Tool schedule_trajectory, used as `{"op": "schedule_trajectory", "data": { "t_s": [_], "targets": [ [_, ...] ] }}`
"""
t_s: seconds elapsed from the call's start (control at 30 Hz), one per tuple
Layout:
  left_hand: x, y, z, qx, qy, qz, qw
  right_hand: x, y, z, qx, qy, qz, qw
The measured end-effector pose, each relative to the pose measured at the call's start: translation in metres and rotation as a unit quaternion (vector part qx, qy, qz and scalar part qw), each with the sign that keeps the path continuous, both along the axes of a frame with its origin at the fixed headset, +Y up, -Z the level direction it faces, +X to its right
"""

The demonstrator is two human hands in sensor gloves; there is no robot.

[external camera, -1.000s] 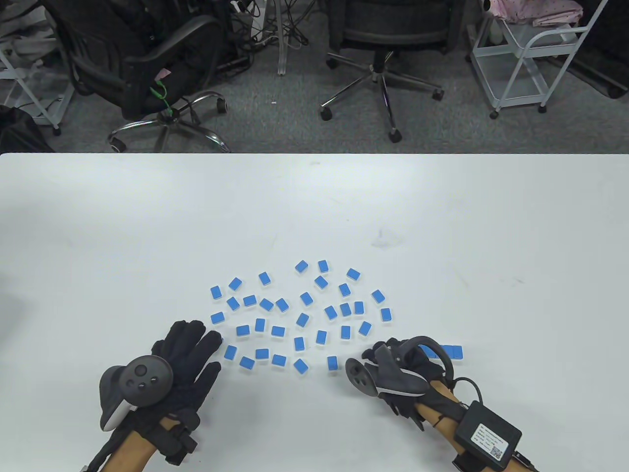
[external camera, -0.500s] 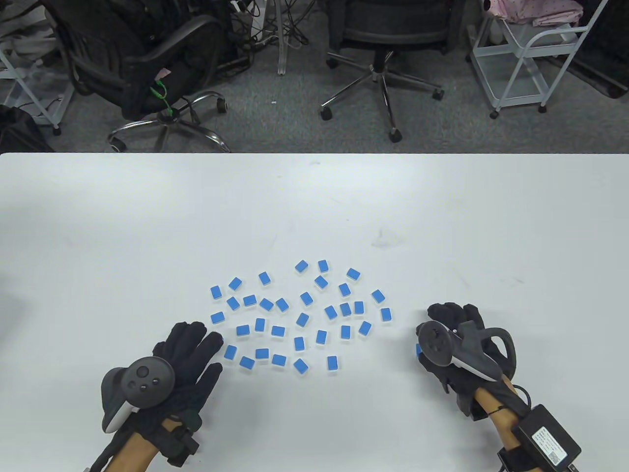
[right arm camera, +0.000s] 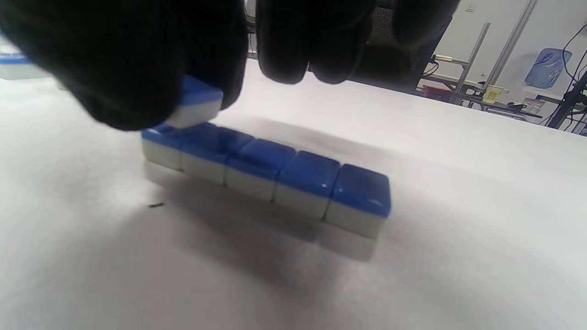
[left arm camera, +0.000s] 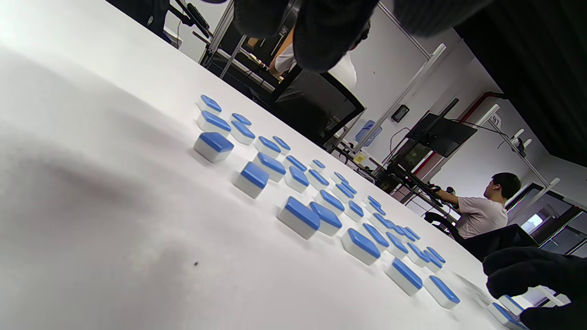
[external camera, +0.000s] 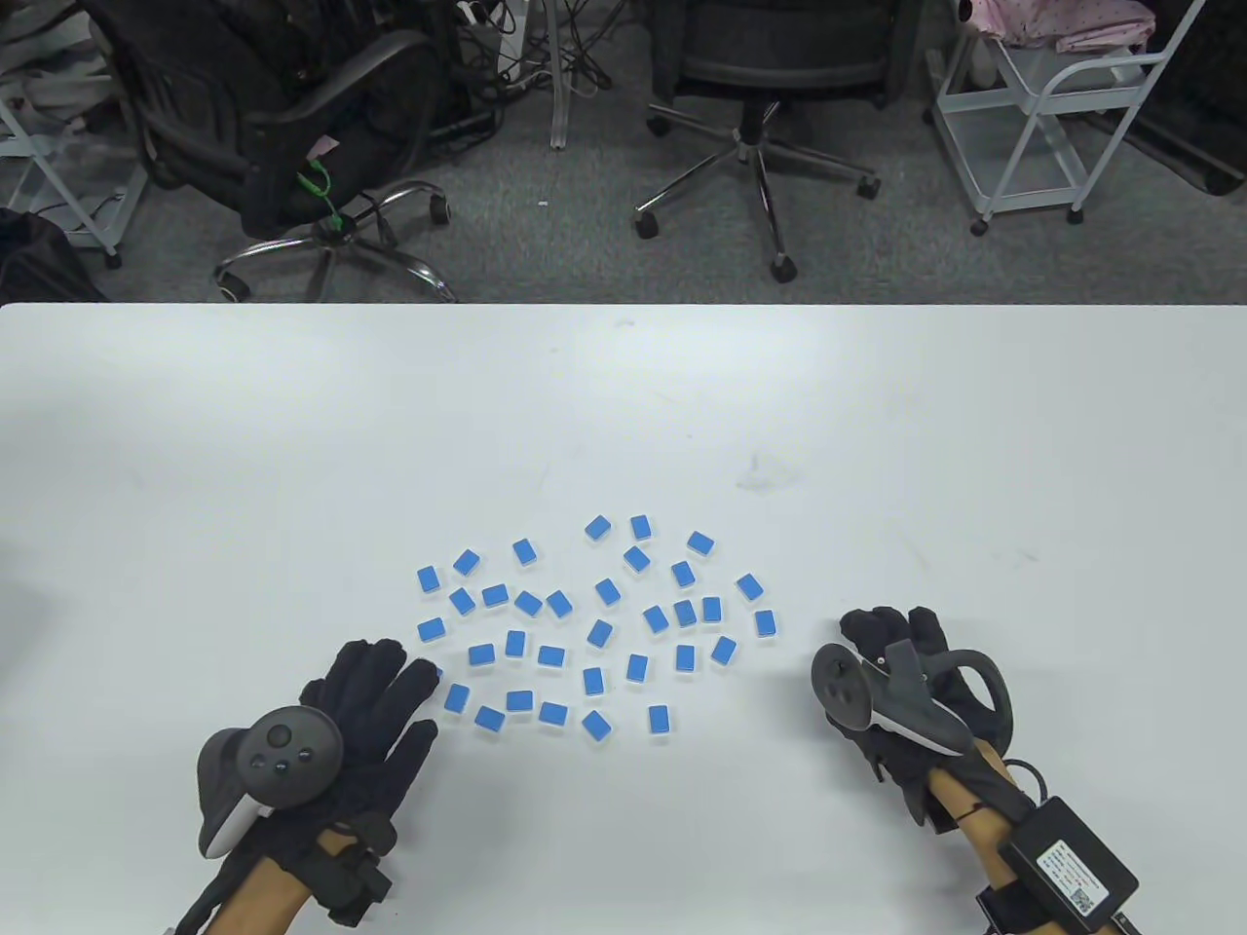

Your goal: Build mahjong tile wall

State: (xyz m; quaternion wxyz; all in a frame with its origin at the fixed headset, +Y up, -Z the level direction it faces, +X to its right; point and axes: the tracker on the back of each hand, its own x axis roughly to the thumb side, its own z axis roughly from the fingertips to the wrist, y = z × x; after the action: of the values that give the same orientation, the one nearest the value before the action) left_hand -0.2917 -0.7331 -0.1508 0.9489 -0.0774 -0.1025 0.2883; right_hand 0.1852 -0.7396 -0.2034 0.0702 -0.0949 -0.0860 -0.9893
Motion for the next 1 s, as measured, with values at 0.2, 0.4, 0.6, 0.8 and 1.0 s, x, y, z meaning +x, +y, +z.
{"op": "schedule_trajectory", "data": {
  "t_s": [0.2, 0.4, 0.6, 0.8, 1.0],
  "targets": [
    [0.000, 0.001, 0.000, 0.003, -0.002, -0.001, 1.000, -0.001, 0.000, 0.000, 0.001, 0.000, 0.004, 1.000],
    [0.000, 0.001, 0.001, 0.002, -0.002, 0.000, 1.000, -0.001, 0.000, 0.000, -0.005, -0.005, 0.004, 1.000],
    [0.000, 0.002, 0.002, 0.004, -0.002, 0.000, 1.000, 0.004, 0.006, 0.001, -0.009, -0.009, -0.004, 1.000],
    [0.001, 0.003, 0.003, 0.010, -0.002, 0.000, 1.000, 0.014, 0.023, 0.001, 0.034, -0.037, -0.076, 0.996],
    [-0.001, 0.003, 0.004, 0.014, 0.000, -0.002, 1.000, -0.024, 0.036, -0.018, 0.059, -0.029, -0.008, 0.998]
  ]
}}
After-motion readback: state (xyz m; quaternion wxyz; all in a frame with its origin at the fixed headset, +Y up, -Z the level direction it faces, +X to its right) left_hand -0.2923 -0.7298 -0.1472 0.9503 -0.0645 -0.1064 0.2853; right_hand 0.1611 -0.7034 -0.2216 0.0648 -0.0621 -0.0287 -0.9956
